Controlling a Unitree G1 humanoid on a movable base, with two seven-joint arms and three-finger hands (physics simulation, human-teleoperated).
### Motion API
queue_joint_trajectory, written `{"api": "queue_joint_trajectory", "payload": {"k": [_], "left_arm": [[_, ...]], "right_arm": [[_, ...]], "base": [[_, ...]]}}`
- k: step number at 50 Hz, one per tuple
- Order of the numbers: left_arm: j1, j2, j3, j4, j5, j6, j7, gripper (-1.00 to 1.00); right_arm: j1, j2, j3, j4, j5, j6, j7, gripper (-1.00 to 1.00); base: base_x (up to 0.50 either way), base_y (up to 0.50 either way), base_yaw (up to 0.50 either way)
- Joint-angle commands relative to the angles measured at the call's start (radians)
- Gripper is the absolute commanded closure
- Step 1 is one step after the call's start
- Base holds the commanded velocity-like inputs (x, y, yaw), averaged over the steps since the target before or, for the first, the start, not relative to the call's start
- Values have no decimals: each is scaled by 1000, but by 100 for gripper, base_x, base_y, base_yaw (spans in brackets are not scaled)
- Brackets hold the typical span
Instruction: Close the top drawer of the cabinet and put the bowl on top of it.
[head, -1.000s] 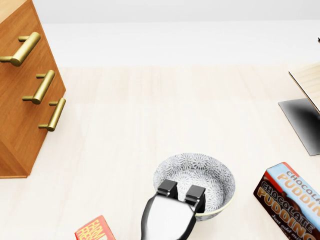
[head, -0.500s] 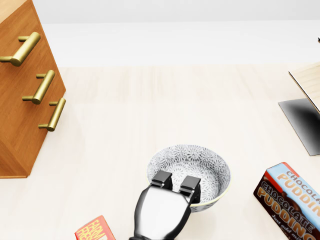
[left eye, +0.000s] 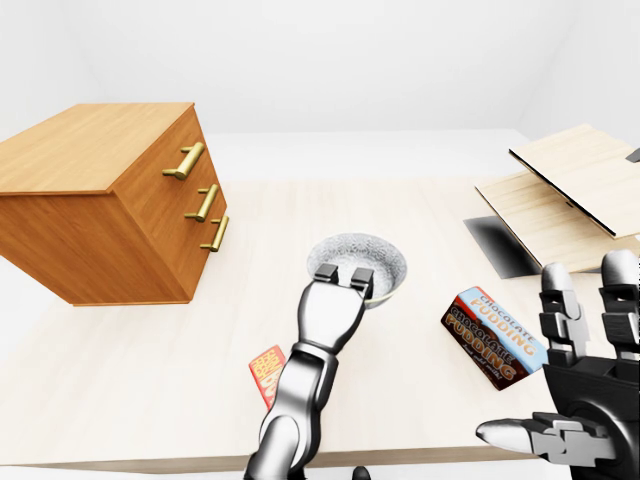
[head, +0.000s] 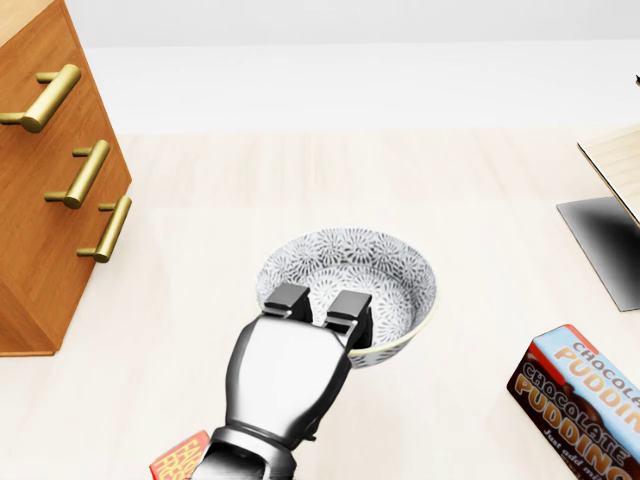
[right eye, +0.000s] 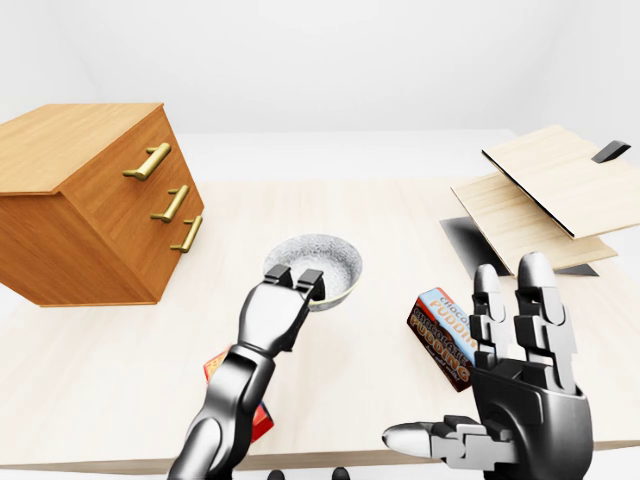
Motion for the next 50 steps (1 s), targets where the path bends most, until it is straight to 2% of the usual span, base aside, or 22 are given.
{"api": "queue_joint_trajectory", "payload": {"k": [1, 8, 12, 16, 22, 23, 25, 28, 35, 40, 42, 50], "left_arm": [[-63, -22, 69, -113, 26, 0, -112, 100], [-111, -47, 91, -185, 29, 0, -208, 100], [-145, -54, 115, -218, 46, 0, -240, 100], [-191, -64, 146, -262, 62, 0, -311, 100], [-291, -79, 213, -368, 135, 0, -439, 100], [-337, -80, 237, -393, 159, 0, -487, 100], [-385, -81, 263, -412, 178, 0, -524, 100], [-443, -79, 292, -432, 202, 0, -547, 100], [-532, -73, 328, -443, 217, 0, -547, 100], [-591, -50, 359, -434, 214, 0, -547, 100], [-662, -18, 399, -421, 209, 0, -547, 100], [-751, 62, 455, -399, 164, 0, -547, 100]], "right_arm": [[5, -2, 21, 4, -17, -9, -5, -100], [8, -12, 24, 6, -11, -11, -15, -100], [5, -13, 17, 7, -6, -10, -15, -100], [10, -9, 14, 5, -4, -14, -8, -100], [3, -6, 8, 4, -4, -6, -7, -100], [5, -5, 8, 4, -4, -8, -5, -100], [8, -2, 10, 4, -5, -12, -2, -100], [9, -2, 9, 3, -5, -10, -1, -100], [11, 0, 9, 3, -3, -13, 3, -100], [12, 1, 6, -1, 1, -9, 4, -100], [10, 2, 9, 0, -4, -10, 4, -100], [15, 4, 16, 2, -8, -15, 5, -100]], "base": [[0, 0, 0], [0, 0, 0], [0, 0, 0], [0, 0, 0], [0, 0, 0], [0, 0, 0], [0, 0, 0], [0, 0, 0], [0, 0, 0], [0, 0, 0], [0, 0, 0], [0, 0, 0]]}}
